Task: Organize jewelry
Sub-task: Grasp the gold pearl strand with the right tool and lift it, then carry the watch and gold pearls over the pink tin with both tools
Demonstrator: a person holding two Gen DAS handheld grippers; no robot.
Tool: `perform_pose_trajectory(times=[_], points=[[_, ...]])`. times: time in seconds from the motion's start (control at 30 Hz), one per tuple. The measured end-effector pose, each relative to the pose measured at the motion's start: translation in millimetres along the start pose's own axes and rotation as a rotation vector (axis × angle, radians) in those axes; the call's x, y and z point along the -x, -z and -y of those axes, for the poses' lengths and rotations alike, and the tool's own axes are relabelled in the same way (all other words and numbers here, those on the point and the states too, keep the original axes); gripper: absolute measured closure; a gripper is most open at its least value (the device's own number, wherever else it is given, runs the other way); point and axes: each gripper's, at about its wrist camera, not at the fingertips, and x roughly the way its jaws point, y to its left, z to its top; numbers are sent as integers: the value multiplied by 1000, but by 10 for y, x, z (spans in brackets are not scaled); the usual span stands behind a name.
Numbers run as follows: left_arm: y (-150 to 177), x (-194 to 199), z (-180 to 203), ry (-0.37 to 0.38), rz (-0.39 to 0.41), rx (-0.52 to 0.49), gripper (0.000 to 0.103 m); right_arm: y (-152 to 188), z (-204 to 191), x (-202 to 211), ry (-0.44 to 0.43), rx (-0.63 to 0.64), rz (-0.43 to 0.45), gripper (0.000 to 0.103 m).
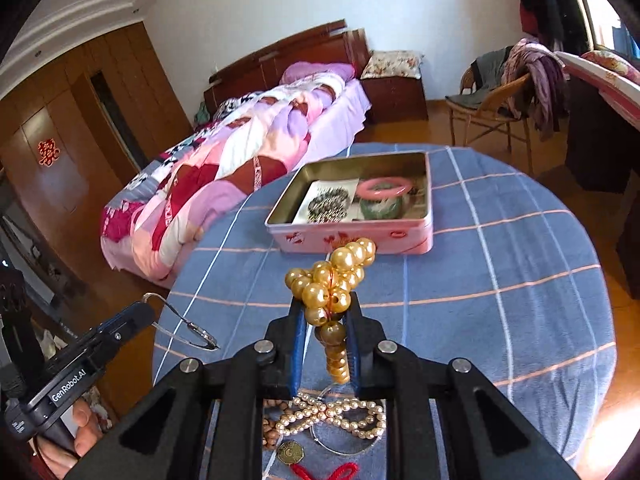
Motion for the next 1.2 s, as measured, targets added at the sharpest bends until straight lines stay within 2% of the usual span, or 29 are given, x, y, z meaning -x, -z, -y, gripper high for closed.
perform_pose_trajectory(times=[0.43, 0.93, 1.2], points=[[-13, 1, 152, 23, 16, -38, 86, 69, 122, 155, 86, 1, 40, 85], [7, -48, 336, 56, 6, -68, 86, 53, 178, 145, 94, -3, 47, 85], [-226, -124, 509, 84, 48, -104, 86, -182, 137, 113, 83, 24, 82, 85]])
